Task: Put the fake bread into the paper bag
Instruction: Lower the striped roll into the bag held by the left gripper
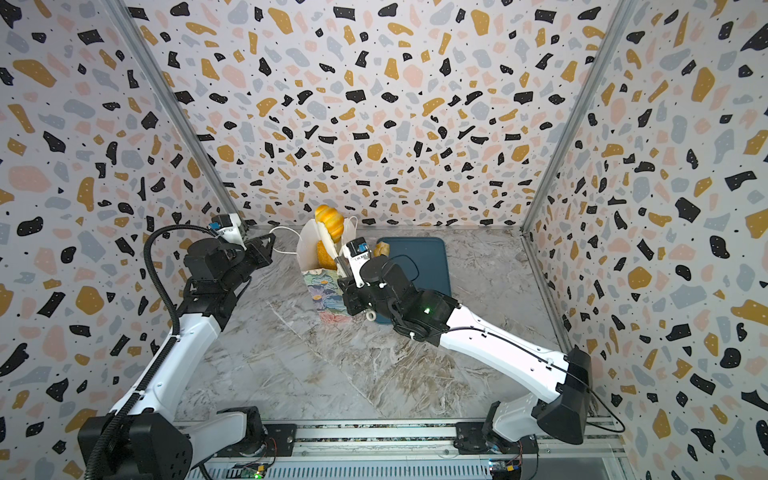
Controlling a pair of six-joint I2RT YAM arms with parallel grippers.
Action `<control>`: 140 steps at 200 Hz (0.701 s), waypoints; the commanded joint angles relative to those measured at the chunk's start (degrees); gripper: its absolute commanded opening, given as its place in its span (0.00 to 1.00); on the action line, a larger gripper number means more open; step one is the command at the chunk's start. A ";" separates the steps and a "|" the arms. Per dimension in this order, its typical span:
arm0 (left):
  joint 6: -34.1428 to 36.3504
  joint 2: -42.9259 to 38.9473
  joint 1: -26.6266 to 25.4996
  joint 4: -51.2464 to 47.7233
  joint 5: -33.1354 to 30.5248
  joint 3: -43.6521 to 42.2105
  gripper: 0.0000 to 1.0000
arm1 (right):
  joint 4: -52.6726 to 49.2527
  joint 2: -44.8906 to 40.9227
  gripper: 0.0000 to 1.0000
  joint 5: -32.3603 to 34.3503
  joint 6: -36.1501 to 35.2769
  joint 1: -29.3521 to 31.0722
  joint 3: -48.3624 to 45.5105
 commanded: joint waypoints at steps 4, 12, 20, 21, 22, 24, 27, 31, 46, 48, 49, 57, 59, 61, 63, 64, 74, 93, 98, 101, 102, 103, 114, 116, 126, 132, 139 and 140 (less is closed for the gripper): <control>-0.02 0.10 -0.35 2.87 0.58 -0.40 0.00 | -0.04 1.24 0.19 1.35 -1.87 0.85 4.40; -0.01 0.08 -0.35 2.85 0.57 -0.40 0.00 | -0.59 2.02 0.19 1.36 -2.04 0.99 4.95; 0.07 0.02 -0.35 2.76 0.55 -0.40 0.00 | -1.07 2.72 0.20 1.40 -2.11 1.03 5.56; 0.07 -0.01 -0.35 2.77 0.52 -0.40 0.00 | -1.15 2.81 0.20 1.43 -2.13 1.03 5.60; 0.07 -0.03 -0.35 2.77 0.46 -0.40 0.00 | -1.22 2.86 0.19 1.44 -2.14 1.03 5.70; 0.07 -0.05 -0.35 2.78 0.49 -0.40 0.00 | -1.35 2.96 0.20 1.47 -2.11 1.03 5.82; 0.15 -0.05 -0.35 2.76 0.49 -0.40 0.00 | -1.58 3.22 0.20 1.41 -2.14 1.06 6.13; 0.16 -0.13 -0.35 2.70 0.42 -0.40 0.00 | -2.06 3.50 0.20 1.45 -2.21 1.07 6.44; 0.25 -0.29 -0.35 2.60 0.17 -0.40 0.00 | -3.70 4.84 0.20 1.53 -2.24 1.18 7.70; 0.25 -0.27 -0.35 2.60 0.17 -0.40 0.00 | -3.86 5.01 0.20 1.58 -2.29 1.18 7.91; 0.21 -0.25 -0.35 2.60 0.16 -0.40 0.00 | -4.03 5.10 0.20 1.60 -2.27 1.15 8.00; 0.28 -0.32 -0.35 2.60 0.18 -0.40 0.00 | -4.81 5.56 0.21 1.91 -2.25 1.14 8.57; 0.33 -0.25 -0.35 2.60 0.22 -0.45 0.00 | -4.99 5.72 0.21 1.96 -2.27 1.13 8.72; 0.34 -0.30 -0.35 2.60 0.23 -0.43 0.00 | -5.13 5.89 0.21 2.04 -2.27 1.12 8.84; 0.34 -0.31 -0.35 2.60 0.18 -0.45 0.00 | -5.42 6.00 0.21 2.17 -2.25 1.12 8.94; 0.34 -0.32 -0.35 2.60 0.16 -0.47 0.00 | -5.52 6.08 0.21 2.25 -2.25 1.17 9.00; 0.34 -0.20 -0.35 2.60 0.18 -0.40 0.00 | -6.38 6.57 0.21 2.85 -2.29 1.21 9.47; 0.38 -0.22 -0.35 2.52 0.18 -0.40 0.00 | -7.68 7.43 0.22 3.83 -2.39 1.13 10.28; 0.42 -0.23 -0.35 2.51 0.12 -0.40 0.00 | -7.95 7.56 0.22 3.96 -2.45 1.13 10.49; 0.43 -0.23 -0.35 2.54 0.14 -0.40 0.00 | -8.12 7.80 0.22 4.07 -2.47 1.15 10.67; 0.43 -0.23 -0.35 2.52 0.14 -0.40 0.00 | -8.18 7.86 0.22 4.12 -2.49 1.18 10.70; 0.43 -0.23 -0.35 2.52 0.10 -0.40 0.00 | -8.22 7.84 0.22 4.19 -2.54 1.15 10.71; 0.42 -0.15 -0.35 2.51 0.05 -0.40 0.00 | -8.80 8.24 0.24 4.66 -2.69 1.19 11.10; 0.42 -0.14 -0.35 2.47 0.01 -0.44 0.00 | -8.89 8.37 0.24 4.73 -2.69 1.16 11.19; 0.41 -0.05 -0.35 2.41 0.04 -0.40 0.00 | -9.45 8.71 0.25 5.29 -2.86 1.17 11.58; 0.49 -0.05 -0.35 2.42 -0.02 -0.31 0.00 | -9.93 8.96 0.25 5.61 -2.87 1.13 11.74; 0.43 -0.05 -0.35 2.41 0.05 -0.31 0.00 | -10.44 9.20 0.25 6.13 -2.92 1.20 11.93; 0.47 -0.01 -0.35 2.42 0.09 -0.31 0.00 | -10.53 9.26 0.25 6.21 -2.93 1.16 11.99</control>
